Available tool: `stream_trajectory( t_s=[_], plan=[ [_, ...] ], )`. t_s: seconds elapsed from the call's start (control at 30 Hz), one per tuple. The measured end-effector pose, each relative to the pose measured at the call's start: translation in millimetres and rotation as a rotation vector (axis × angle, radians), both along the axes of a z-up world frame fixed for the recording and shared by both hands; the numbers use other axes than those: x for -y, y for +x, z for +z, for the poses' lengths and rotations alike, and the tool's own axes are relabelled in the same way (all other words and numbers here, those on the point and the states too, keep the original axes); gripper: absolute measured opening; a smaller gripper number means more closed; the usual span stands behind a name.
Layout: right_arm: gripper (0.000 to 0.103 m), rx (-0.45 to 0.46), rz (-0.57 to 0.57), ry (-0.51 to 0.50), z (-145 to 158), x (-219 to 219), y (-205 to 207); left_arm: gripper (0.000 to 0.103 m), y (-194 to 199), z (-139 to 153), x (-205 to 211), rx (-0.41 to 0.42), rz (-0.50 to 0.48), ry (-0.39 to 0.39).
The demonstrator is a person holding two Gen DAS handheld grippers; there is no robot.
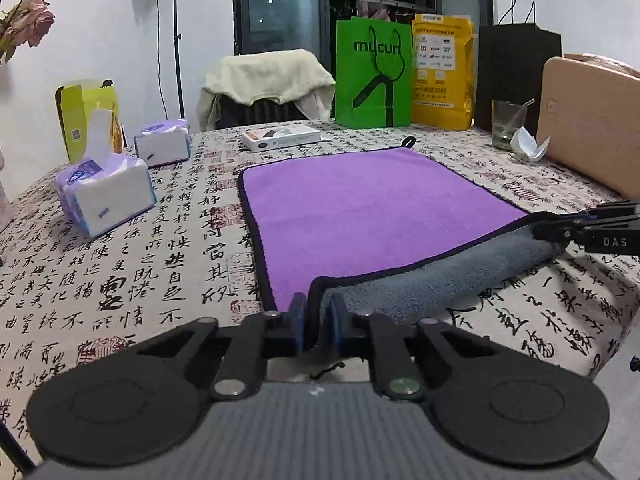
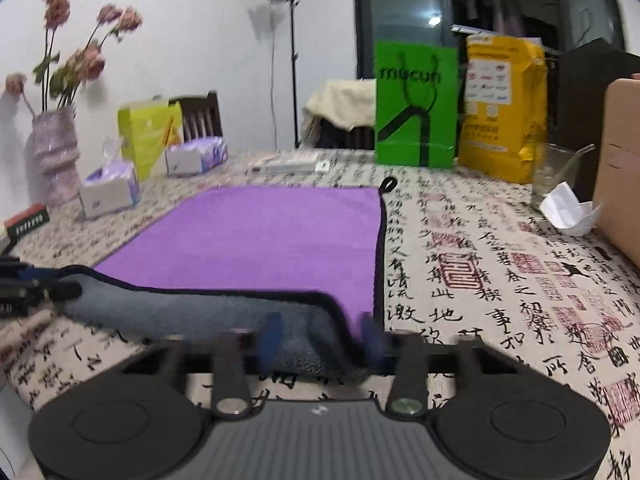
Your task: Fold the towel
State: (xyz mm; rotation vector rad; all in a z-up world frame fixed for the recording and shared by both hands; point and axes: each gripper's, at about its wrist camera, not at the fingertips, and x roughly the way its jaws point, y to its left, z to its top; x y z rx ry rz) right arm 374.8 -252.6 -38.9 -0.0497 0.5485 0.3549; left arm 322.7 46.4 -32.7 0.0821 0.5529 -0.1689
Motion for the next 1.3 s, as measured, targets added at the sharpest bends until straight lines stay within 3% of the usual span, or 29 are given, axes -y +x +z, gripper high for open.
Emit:
stream_trajectory(
  t_s=[0.07,0.23,0.53,0.73,1.3],
  plan=[
    [0.009,-0.003,0.015,-0.004,0.9,1.9,1.9,0.007,0.7,2.2,-0.5,-0.001,0.006,-0.013],
    [0.006,0.015,0.037,0.010,6.0,7.9,4.7,0.006,3.1,11.9,5.5,0.031,0.028,0.010],
    [0.005,0.057,0.077,0.013,17.8,12.7,21.9,0.006,23.2,25.8,11.6,0.067,0.082,0.038],
    [0.005,0.064,0.087,-0.006,24.3,7.4,43.0,0.006,43.0,27.0,5.3,0.077,0.103,0.014],
    [0.005,0.080,0.126,-0.035,52.8,-12.7,124.1,0.006,137.0,61.5,-23.5,0.047,0.085,-0.046]
  ],
)
